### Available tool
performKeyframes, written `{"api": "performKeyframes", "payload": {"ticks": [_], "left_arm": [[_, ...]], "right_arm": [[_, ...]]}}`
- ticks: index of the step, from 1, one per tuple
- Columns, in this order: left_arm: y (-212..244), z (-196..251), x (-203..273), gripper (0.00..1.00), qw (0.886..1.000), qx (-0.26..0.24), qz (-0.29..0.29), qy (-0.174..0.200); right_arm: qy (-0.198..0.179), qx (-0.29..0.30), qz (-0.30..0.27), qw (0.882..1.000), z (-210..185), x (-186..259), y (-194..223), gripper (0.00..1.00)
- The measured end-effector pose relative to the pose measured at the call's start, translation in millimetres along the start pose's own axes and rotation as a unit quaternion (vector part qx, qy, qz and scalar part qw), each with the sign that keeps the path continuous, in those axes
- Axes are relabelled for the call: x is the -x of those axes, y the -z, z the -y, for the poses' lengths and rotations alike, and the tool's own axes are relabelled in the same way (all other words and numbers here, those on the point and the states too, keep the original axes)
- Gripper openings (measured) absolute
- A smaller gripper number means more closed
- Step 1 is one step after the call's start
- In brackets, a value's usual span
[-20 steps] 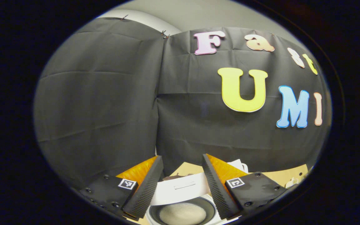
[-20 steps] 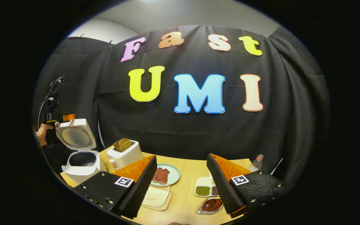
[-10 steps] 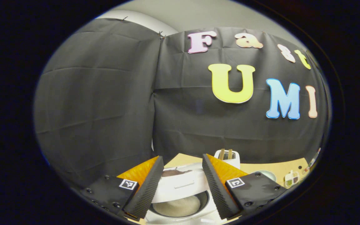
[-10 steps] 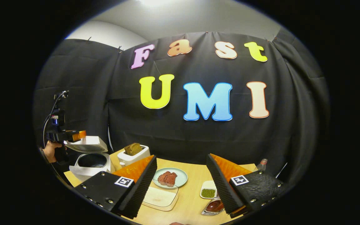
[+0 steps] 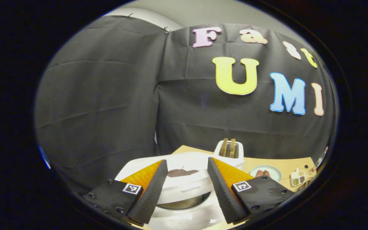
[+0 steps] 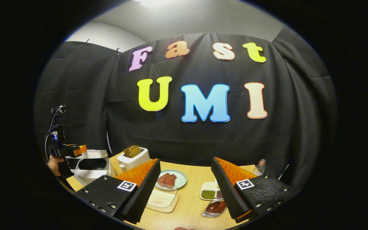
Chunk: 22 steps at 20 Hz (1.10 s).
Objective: Close the left gripper, press the button to open the rice cooker; take a wooden spoon from the chopstick holder with the right hand, scoop a spoonful of rice and pour it into the rice cooker, then put the wooden spoon back into the chopstick holder.
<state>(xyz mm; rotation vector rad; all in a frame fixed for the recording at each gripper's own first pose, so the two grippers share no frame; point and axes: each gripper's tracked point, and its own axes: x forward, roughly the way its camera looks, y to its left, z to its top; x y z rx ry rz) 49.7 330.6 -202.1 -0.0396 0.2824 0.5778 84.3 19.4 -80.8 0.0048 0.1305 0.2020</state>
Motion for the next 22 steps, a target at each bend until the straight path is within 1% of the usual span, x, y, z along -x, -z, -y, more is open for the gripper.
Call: {"api": "performKeyframes", "payload": {"ticks": [1,2,3,4,5,7,8,9,10,12,13,14,15,16,17,19,20,21,22], "left_arm": [[4,-2,2,0.89,1.0,0.007,-0.001,0.0],[10,0,4,0.89,1.0,0.018,-0.009,0.007],[17,3,5,0.9,1.0,0.022,-0.018,0.013],[22,5,5,0.9,0.999,0.019,-0.025,0.016],[29,7,5,0.9,0.999,0.011,-0.028,0.018],[39,9,8,0.9,0.999,0.001,-0.034,0.022],[43,13,10,0.94,0.999,-0.002,-0.04,0.026],[50,14,10,0.89,0.998,-0.008,-0.047,0.028],[57,16,9,0.9,0.998,-0.011,-0.054,0.03],[65,16,11,0.9,0.997,-0.017,-0.064,0.034],[68,14,17,0.89,0.997,-0.019,-0.067,0.036],[70,13,19,0.9,0.997,-0.021,-0.067,0.037],[71,14,19,0.9,0.997,-0.023,-0.068,0.039],[73,14,18,0.89,0.996,-0.025,-0.072,0.039],[76,13,17,0.89,0.996,-0.028,-0.075,0.04],[86,14,16,0.89,0.994,-0.037,-0.091,0.042],[89,15,17,0.9,0.994,-0.04,-0.095,0.045],[97,15,18,0.9,0.992,-0.045,-0.11,0.049],[93,16,16,0.91,0.992,-0.05,-0.102,0.052]], "right_arm": [[0.002,0.0,0.001,1.0,1,1,-2,0.93],[0.003,0.001,0.001,1.0,2,2,-1,0.98],[0.002,0.001,0.001,1.0,2,2,-1,0.93],[0.002,0.002,0.0,1.0,2,3,0,0.98],[0.002,0.003,-0.001,1.0,2,3,0,0.93],[-0.002,0.002,-0.002,1.0,-1,3,1,0.93],[-0.004,0.003,-0.002,1.0,-2,2,0,0.97],[-0.005,0.004,-0.002,1.0,-4,2,0,0.97],[-0.007,0.006,-0.001,1.0,-5,3,1,0.98],[-0.008,0.008,-0.002,1.0,-5,4,1,0.98],[-0.007,0.008,-0.002,1.0,-4,4,1,0.93],[-0.007,0.007,-0.004,1.0,-4,4,3,0.98],[-0.004,0.006,-0.008,1.0,-2,5,5,0.93],[-0.003,0.003,-0.011,1.0,1,6,8,0.98],[-0.001,0.0,-0.012,1.0,2,6,9,0.93],[0.003,-0.007,-0.016,1.0,6,8,12,0.93],[0.004,-0.01,-0.017,1.0,7,9,13,0.98],[0.006,-0.011,-0.019,1.0,9,10,15,0.93],[0.006,-0.013,-0.021,1.0,10,10,16,0.93]]}}
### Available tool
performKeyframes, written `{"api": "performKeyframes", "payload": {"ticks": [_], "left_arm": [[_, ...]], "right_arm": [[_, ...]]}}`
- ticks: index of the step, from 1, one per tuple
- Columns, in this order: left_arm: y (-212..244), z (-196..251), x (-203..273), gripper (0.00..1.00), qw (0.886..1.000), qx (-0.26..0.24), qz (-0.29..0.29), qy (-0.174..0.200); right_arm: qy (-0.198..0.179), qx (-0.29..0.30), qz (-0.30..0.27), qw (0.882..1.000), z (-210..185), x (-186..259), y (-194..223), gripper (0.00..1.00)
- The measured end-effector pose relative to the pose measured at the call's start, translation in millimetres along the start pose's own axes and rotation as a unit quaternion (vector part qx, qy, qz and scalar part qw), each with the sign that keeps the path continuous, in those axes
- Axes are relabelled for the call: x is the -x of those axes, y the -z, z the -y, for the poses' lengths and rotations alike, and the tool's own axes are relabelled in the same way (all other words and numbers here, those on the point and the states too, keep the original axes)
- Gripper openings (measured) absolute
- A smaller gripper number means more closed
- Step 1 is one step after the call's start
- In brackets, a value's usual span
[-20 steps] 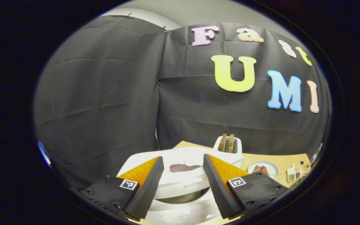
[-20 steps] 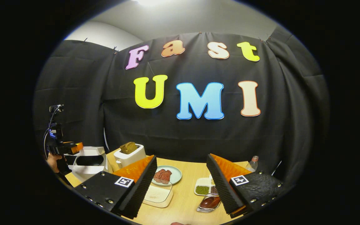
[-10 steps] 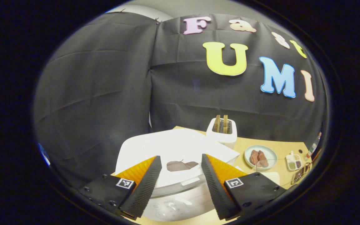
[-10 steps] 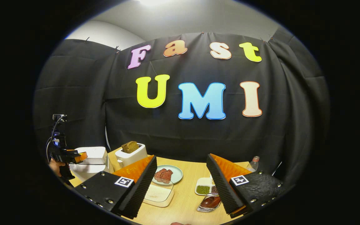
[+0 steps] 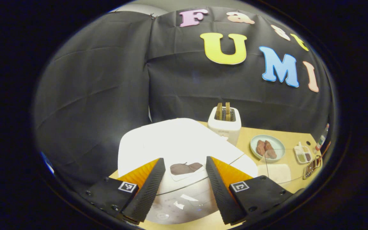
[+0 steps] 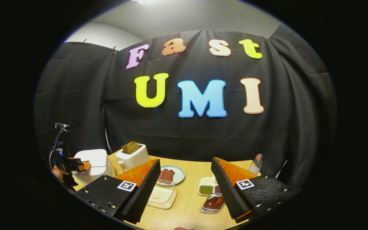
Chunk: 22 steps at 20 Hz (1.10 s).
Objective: Close the left gripper, press the button to open the rice cooker; take a wooden spoon from the chopstick holder with the right hand, scoop a spoonful of rice and pour it into the rice cooker, then put the wooden spoon back into the chopstick holder.
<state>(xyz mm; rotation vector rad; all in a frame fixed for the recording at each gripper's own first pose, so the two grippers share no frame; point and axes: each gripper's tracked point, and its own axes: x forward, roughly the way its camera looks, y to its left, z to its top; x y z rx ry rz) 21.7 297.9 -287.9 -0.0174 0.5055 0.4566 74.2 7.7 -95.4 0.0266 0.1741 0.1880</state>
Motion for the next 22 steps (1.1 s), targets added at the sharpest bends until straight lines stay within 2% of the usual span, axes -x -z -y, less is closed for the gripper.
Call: {"api": "performKeyframes", "payload": {"ticks": [1,2,6,9,12,13,14,18,19,21,22], "left_arm": [[3,0,-2,0.91,1.0,0.001,-0.011,0.002],[2,-1,-1,0.91,1.0,0.002,-0.015,0.003],[-1,-1,0,0.92,1.0,0.0,-0.015,0.008],[-6,6,5,0.93,0.999,-0.003,-0.02,0.026],[-53,25,34,0.95,0.998,-0.001,0.034,0.045],[-72,36,48,0.94,0.997,0.003,0.056,0.057],[-95,47,63,0.95,0.994,0.01,0.082,0.071],[-166,91,132,0.94,0.978,0.056,0.158,0.126],[-179,101,148,0.96,0.974,0.058,0.172,0.137],[-203,117,176,0.95,0.967,0.056,0.198,0.15],[-214,127,190,0.96,0.964,0.058,0.207,0.158]], "right_arm": [[-0.001,-0.002,-0.001,1.0,0,0,1,0.93],[-0.001,-0.004,-0.001,1.0,-1,0,2,0.98],[-0.01,-0.005,-0.001,1.0,-8,2,1,0.98],[-0.013,-0.003,0.011,1.0,-9,4,-8,0.97],[-0.007,-0.006,0.017,1.0,-8,6,-16,0.93],[-0.007,-0.008,0.021,1.0,-9,7,-21,0.98],[-0.005,-0.008,0.026,1.0,-9,8,-27,0.98],[0.01,-0.005,0.051,0.999,-11,19,-55,0.98],[0.013,-0.005,0.059,0.998,-13,24,-64,0.93],[0.021,0.0,0.076,0.997,-13,33,-83,0.93],[0.024,0.001,0.085,0.996,-15,40,-92,0.97]]}}
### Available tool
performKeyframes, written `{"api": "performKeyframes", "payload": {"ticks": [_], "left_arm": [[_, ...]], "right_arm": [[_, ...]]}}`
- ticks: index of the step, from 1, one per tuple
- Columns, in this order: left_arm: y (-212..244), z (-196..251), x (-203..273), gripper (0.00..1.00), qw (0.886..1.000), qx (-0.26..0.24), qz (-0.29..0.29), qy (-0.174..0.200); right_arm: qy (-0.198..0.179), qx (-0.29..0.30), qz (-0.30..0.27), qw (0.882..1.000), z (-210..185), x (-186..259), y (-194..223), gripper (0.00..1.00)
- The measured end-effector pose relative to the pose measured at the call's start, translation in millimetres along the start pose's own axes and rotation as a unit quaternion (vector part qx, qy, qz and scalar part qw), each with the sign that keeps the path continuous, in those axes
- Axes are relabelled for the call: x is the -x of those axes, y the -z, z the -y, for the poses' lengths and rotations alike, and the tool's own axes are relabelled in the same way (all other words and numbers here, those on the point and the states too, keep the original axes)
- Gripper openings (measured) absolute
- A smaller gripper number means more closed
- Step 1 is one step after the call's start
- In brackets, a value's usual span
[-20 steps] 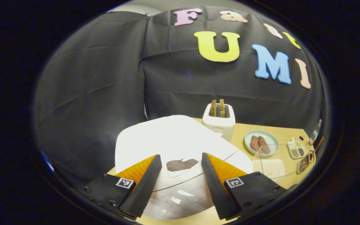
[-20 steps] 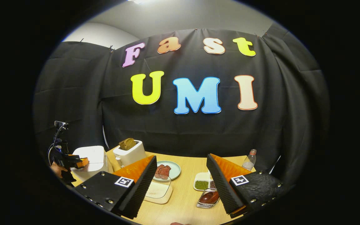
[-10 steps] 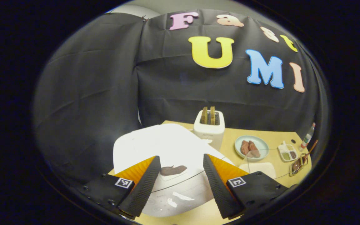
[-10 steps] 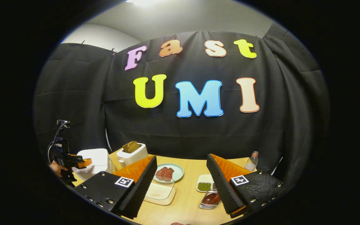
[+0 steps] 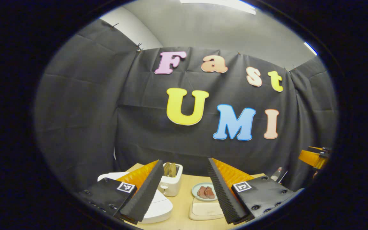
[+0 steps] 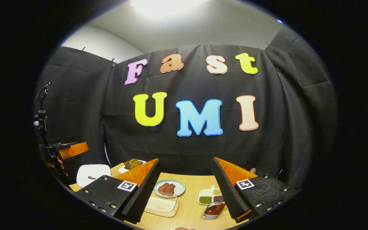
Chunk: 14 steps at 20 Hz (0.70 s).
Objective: Close the left gripper, press the button to open the rice cooker; take a wooden spoon from the chopstick holder with the right hand, scoop a spoonful of rice and pour it into the rice cooker, then put the wooden spoon back into the chopstick holder.
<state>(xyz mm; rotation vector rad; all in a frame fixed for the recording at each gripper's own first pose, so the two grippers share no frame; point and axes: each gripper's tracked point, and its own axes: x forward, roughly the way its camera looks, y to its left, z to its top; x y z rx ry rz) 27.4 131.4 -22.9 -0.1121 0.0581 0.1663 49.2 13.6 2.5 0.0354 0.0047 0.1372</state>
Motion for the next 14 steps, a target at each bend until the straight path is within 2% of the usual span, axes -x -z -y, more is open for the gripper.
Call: {"api": "performKeyframes", "payload": {"ticks": [1,2,7,10,12,14], "left_arm": [[-7,17,6,0.96,1.0,0.008,0.005,0.011],[-16,33,12,0.96,1.0,0.012,0.01,0.019],[-43,74,42,0.96,0.998,-0.03,0.033,0.045],[-50,88,52,0.95,0.996,-0.048,0.044,0.065],[-46,96,57,0.97,0.995,-0.041,0.039,0.079],[-43,93,58,0.98,0.996,-0.035,0.036,0.079]], "right_arm": [[0.005,0.0,0.007,1.0,0,4,-9,0.93],[0.013,-0.001,0.012,1.0,1,9,-17,0.97],[0.045,0.002,0.029,0.999,2,34,-44,0.97],[0.055,-0.001,0.022,0.998,-2,47,-39,0.97],[0.06,-0.004,0.016,0.998,-5,51,-34,0.97],[0.06,-0.005,0.014,0.998,-6,56,-31,0.97]]}}
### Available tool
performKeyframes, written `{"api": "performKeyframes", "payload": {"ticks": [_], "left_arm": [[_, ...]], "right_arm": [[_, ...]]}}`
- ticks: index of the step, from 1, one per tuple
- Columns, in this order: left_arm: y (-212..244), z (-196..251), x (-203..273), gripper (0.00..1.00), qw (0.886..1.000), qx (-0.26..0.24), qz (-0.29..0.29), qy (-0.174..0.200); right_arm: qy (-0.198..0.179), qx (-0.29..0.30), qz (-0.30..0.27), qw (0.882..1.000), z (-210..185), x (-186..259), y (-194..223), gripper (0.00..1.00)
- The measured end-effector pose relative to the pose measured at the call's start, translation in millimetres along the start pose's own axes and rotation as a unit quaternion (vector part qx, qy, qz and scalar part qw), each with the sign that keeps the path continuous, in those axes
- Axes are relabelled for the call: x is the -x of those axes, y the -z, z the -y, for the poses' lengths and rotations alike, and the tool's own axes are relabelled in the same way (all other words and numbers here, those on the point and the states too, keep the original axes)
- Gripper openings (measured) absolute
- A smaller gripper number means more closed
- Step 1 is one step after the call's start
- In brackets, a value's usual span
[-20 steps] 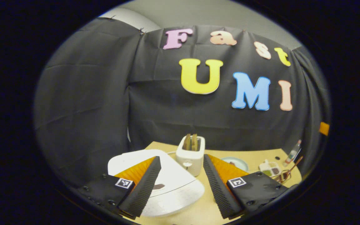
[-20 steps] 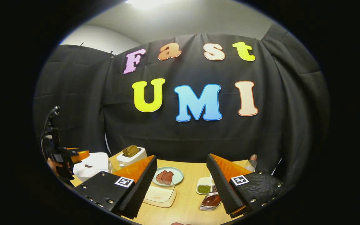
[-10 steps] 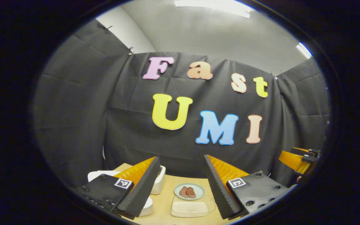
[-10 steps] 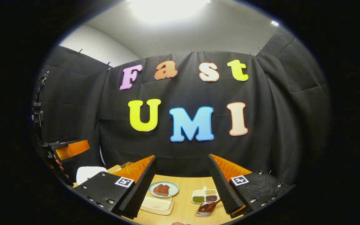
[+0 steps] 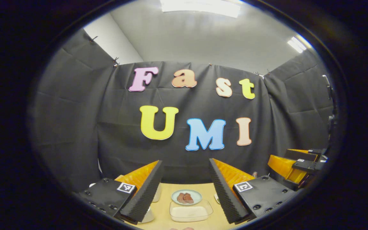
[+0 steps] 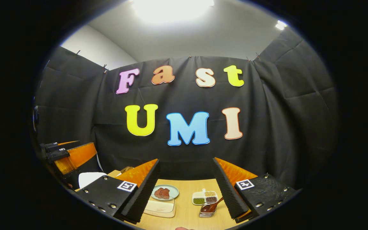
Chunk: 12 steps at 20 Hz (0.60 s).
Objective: Close the left gripper, press the button to open the rice cooker; take a wooden spoon from the chopstick holder with the right hand, scoop a spoonful of rice and pour it into the rice cooker, then put the wooden spoon back into the chopstick holder.
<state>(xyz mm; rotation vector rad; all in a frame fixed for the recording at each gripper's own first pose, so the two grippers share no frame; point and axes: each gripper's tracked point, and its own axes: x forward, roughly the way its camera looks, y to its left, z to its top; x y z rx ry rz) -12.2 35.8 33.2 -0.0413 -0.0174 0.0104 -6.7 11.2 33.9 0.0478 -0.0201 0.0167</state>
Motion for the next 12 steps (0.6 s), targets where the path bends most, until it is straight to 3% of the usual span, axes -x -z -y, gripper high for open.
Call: {"api": "performKeyframes", "payload": {"ticks": [4,8,12], "left_arm": [[8,-5,1,0.96,1.0,0.0,-0.013,-0.022],[4,5,3,0.97,0.999,-0.035,-0.006,-0.038],[15,27,1,0.96,0.998,-0.045,-0.012,-0.034]], "right_arm": [[-0.012,0.001,0.004,1.0,5,2,1,0.97],[-0.028,-0.013,0.003,1.0,19,-8,-1,0.97],[-0.024,-0.019,-0.013,0.999,40,-8,5,0.97]]}}
